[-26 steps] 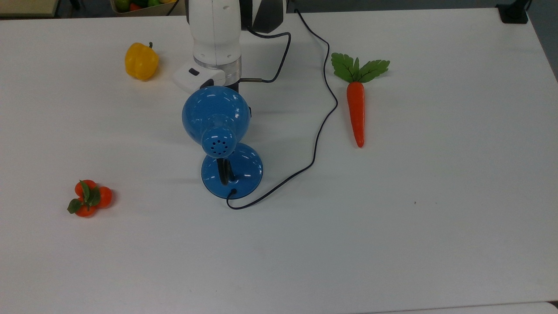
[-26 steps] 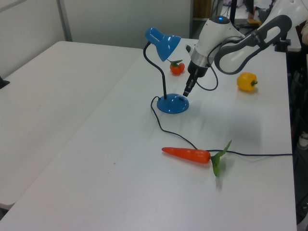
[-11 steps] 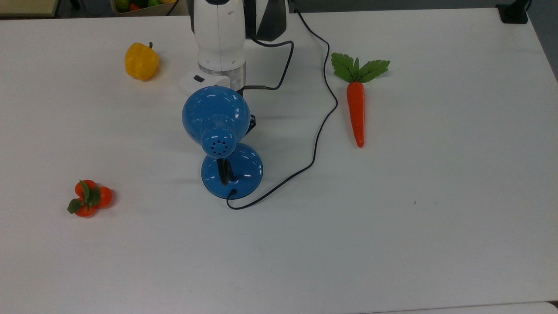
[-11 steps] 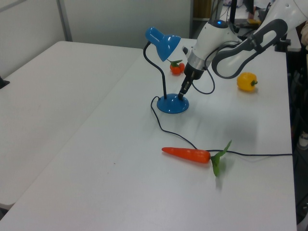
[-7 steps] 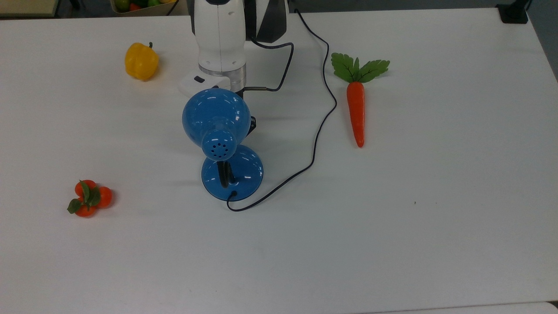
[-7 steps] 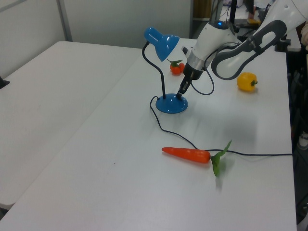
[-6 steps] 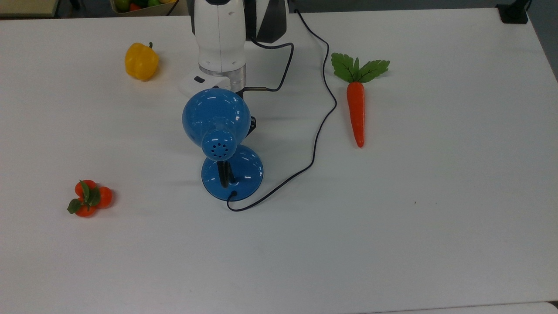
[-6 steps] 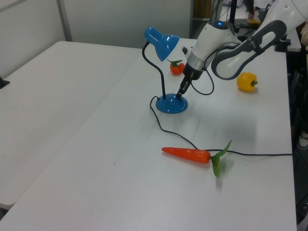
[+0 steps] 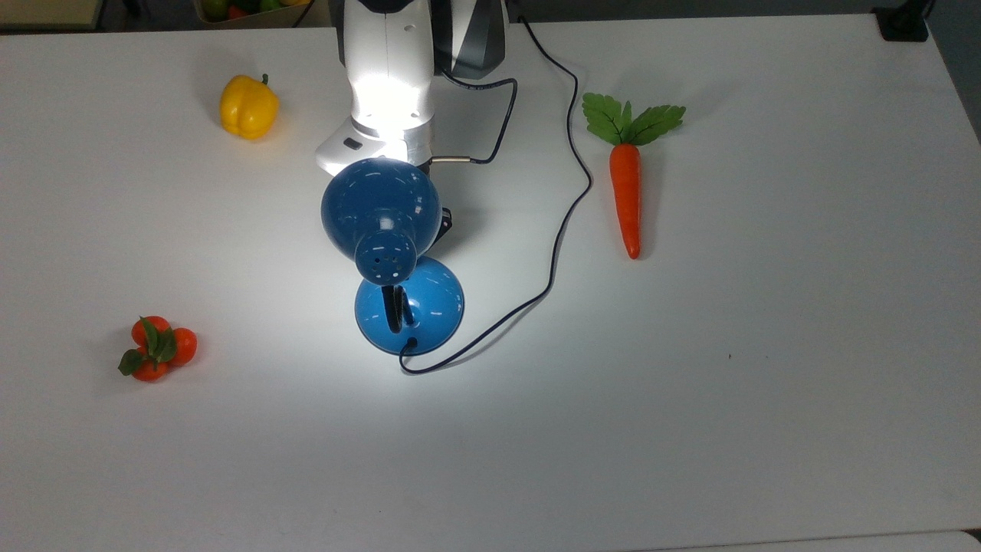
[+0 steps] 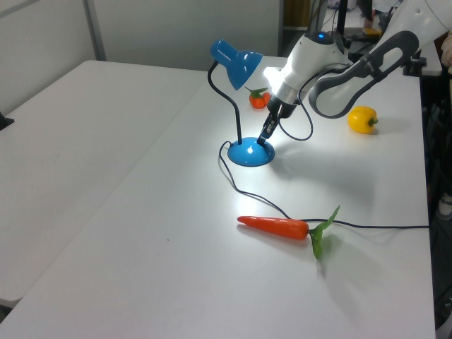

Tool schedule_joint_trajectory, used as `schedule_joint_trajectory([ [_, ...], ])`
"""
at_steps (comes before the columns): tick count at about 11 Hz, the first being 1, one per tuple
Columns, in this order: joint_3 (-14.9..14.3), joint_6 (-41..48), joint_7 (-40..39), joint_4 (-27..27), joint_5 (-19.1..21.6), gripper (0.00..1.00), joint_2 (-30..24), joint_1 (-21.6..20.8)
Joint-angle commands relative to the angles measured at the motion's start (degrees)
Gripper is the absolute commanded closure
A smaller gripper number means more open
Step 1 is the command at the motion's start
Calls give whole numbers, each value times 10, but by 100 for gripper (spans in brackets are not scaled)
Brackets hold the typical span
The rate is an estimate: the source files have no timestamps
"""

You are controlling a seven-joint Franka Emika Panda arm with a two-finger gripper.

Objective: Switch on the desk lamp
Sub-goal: 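Lift the gripper off the switch and withdraw it from the lamp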

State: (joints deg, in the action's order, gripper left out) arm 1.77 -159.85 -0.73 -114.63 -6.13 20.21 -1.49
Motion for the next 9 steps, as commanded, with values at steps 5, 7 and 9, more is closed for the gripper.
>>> schedule_joint_trajectory([
  [5,3,100,7,-7,-10,100,-41,-2],
  [7,3,207,7,-6,-10,100,-74,-3],
  [9,3,324,6,-3,-10,100,-117,-3],
])
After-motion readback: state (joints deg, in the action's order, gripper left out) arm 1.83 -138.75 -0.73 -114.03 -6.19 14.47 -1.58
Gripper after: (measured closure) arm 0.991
